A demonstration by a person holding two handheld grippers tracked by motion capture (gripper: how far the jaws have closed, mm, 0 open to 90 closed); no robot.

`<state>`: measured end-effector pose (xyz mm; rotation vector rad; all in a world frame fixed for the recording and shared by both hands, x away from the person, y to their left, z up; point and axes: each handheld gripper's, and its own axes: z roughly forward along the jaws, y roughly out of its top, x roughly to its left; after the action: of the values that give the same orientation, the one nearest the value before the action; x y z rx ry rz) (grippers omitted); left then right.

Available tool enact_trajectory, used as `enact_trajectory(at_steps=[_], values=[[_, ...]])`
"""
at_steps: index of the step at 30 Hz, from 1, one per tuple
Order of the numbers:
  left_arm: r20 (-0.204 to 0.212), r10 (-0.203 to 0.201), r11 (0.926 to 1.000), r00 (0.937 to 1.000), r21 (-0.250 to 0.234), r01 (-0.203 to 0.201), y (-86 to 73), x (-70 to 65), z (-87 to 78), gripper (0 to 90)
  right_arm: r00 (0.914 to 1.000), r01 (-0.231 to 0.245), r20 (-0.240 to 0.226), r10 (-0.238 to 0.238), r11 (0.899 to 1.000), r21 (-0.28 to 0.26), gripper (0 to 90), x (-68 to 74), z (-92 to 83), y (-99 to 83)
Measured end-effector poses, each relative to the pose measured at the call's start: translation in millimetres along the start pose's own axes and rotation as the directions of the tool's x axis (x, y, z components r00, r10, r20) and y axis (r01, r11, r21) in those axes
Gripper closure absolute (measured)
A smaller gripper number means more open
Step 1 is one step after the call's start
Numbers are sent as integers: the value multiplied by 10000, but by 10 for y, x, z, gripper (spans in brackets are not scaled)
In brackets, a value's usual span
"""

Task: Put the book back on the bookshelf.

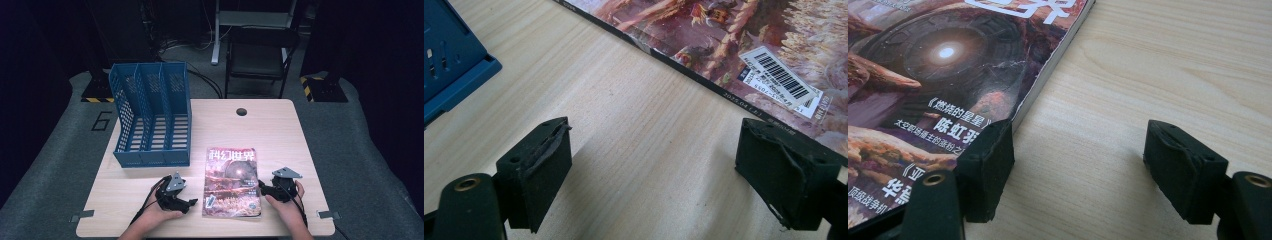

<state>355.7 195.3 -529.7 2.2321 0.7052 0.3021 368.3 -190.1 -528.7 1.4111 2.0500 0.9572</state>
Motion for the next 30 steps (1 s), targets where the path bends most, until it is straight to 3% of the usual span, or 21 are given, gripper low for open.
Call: enact_trajectory(at_steps=[3, 7, 9, 12, 20, 28, 30], values=[[-109, -228, 9996, 9997, -148, 227, 4, -14, 14, 159, 9998, 156, -85, -156, 9999, 65, 263, -17, 7, 6], [-395, -241, 9997, 9989, -33, 240, 28, -16, 22, 172, 9999, 84, -85, -83, 9999, 138, 231, -24, 27, 26], [-386, -455, 9989, 9982, -151, 450, 26, -35, 35, 171, 9999, 68, -84, -66, 9996, 277, 234, -23, 22, 31], [-457, -443, 9990, 9980, -106, 439, 29, -35, 28, 176, 10000, 39, -61, -38, 9997, 236, 237, -23, 30, 43], [-426, -493, 9988, 9979, 41, 495, 33, -50, 1, 216, 9997, -252, 86, 246, 9972, 700, 413, -18, 9, 120], [-507, -445, 9990, 9977, 19, 447, 39, -45, 4, 240, 9994, -346, 109, 337, 9943, 1011, 435, 6, -3, 166], [-469, -380, 9993, 9982, 21, 382, 35, -40, 2, 238, 9996, -273, 112, 264, 9962, 831, 427, -11, -20, 170]])
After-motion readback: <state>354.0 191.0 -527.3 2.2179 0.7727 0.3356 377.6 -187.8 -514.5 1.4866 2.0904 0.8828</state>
